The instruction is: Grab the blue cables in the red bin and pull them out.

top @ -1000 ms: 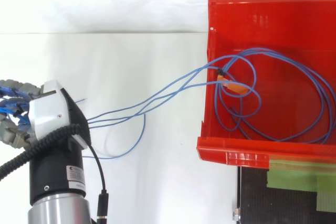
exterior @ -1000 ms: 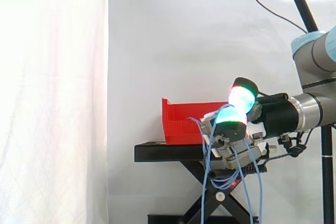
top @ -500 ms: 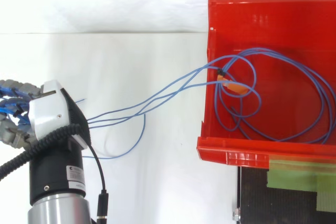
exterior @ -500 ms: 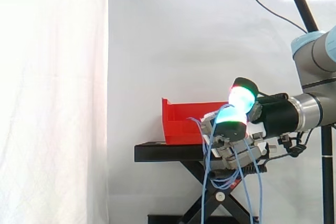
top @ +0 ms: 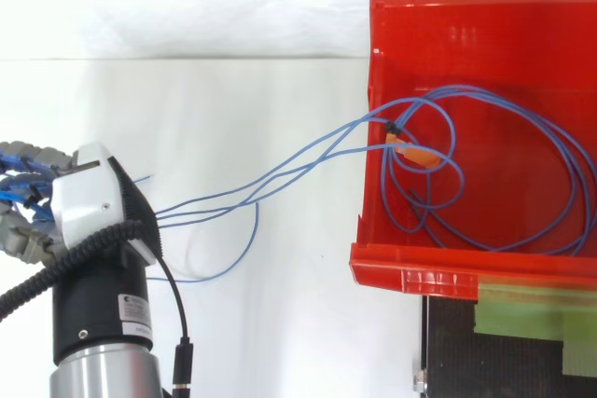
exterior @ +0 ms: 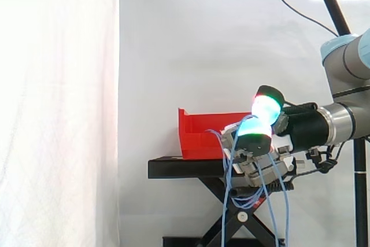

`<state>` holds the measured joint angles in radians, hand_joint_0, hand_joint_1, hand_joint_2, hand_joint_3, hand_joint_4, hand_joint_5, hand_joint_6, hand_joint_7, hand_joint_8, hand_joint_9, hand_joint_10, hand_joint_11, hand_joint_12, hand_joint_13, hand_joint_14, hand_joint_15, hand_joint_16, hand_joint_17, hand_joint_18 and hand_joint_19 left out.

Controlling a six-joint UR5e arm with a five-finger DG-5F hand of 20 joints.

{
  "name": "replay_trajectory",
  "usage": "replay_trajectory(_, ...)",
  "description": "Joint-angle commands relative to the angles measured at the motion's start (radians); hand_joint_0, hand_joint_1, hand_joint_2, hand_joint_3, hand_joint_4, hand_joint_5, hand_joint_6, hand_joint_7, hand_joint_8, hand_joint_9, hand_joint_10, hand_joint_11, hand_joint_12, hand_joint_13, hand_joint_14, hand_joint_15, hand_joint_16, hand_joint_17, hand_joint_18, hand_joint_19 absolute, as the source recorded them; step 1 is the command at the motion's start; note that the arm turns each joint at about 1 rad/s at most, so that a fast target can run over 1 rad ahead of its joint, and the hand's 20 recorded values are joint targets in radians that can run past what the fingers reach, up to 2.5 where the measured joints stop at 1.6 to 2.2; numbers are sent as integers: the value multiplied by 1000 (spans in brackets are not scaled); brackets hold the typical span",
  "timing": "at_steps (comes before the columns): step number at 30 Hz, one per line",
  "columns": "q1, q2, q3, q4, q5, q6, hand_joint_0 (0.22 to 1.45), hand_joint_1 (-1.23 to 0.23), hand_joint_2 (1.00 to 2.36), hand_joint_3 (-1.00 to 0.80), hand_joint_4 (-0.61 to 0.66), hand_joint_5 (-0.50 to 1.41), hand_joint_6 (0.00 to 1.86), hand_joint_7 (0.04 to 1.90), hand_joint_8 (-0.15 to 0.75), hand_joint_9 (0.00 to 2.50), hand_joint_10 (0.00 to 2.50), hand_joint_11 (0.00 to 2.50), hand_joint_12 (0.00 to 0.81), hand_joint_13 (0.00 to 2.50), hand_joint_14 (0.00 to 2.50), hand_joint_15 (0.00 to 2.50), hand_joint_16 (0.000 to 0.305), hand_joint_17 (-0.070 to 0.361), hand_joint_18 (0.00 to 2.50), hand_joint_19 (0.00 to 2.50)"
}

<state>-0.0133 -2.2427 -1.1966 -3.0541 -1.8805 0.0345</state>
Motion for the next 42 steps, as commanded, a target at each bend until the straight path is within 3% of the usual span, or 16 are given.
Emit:
replay_trajectory(1,-1,0,0,0,0,0,963,-938,1000,-1000,56,979,225,927,246,1233,31,1076,290,1195,2007,1402,40,89,1295,1779)
replay_trajectory(42,1,0,0,0,0,0,964,-940,1000,-1000,54,983,223,925,246,1235,31,1076,290,1195,2007,1402,40,90,1291,1784)
